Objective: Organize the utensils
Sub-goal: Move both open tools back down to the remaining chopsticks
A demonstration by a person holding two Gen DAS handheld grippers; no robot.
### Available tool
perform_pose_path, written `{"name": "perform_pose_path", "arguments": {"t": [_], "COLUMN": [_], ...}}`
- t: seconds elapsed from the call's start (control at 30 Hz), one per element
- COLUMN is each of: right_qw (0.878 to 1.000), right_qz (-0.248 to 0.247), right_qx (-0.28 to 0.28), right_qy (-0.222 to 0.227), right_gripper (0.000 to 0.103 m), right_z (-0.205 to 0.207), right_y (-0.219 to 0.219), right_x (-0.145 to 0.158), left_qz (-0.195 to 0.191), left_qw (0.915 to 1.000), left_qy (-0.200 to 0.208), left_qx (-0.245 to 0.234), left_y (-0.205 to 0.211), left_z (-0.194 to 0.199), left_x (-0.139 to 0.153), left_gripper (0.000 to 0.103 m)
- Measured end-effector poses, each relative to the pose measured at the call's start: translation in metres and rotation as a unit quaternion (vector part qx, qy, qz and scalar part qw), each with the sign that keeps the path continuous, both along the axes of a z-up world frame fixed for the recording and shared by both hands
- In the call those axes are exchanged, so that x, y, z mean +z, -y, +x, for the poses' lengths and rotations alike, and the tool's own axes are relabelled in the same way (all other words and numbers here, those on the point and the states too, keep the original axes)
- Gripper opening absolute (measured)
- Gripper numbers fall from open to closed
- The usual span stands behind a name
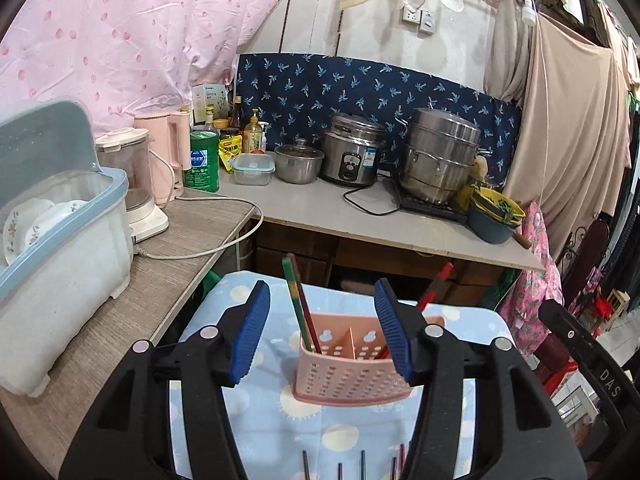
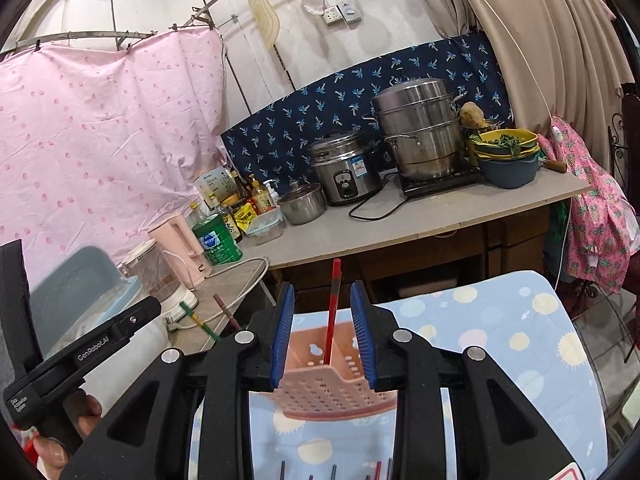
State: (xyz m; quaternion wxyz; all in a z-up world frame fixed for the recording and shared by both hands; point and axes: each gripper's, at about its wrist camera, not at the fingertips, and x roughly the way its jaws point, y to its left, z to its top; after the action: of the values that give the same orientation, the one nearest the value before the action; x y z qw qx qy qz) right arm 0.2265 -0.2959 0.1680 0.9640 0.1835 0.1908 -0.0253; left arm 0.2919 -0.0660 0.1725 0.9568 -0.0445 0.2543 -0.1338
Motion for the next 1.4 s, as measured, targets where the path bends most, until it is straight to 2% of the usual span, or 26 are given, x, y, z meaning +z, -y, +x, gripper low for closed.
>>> {"name": "perform_pose_path", "arguments": {"t": [0.17,0.27,0.5,0.73,1.2,1.4], "right_qw": [1.000,1.000,0.999,0.997,0.986,0.979], "right_qz": [-0.007,-0.013,-0.025,-0.036,-0.068,-0.059], "right_qx": [0.005,0.008,0.019,0.027,0.042,0.048], "right_qy": [-0.007,-0.013,-0.039,-0.069,-0.147,-0.189], "right_gripper": [0.030,0.030,0.030,0.030,0.030,0.030], "right_z": [-0.031,-0.050,-0.087,-0.118,-0.171,-0.185], "right_y": [-0.005,-0.011,-0.026,-0.035,-0.058,-0.064], "right_x": [-0.006,-0.013,-0.034,-0.057,-0.122,-0.159], "left_qz": [0.015,0.025,0.046,0.049,0.073,0.080], "left_qw": [0.9999,0.9996,0.9984,0.9969,0.9885,0.9823], "left_qy": [-0.004,-0.010,-0.032,-0.062,-0.132,-0.169], "left_qx": [-0.002,0.000,-0.001,-0.004,0.001,-0.003], "left_y": [0.000,-0.002,-0.007,-0.017,-0.040,-0.049], "left_z": [-0.027,-0.044,-0.078,-0.106,-0.152,-0.167], "left_x": [-0.005,-0.011,-0.032,-0.057,-0.124,-0.160], "left_gripper": [0.052,0.058,0.058,0.058,0.058,0.058]}}
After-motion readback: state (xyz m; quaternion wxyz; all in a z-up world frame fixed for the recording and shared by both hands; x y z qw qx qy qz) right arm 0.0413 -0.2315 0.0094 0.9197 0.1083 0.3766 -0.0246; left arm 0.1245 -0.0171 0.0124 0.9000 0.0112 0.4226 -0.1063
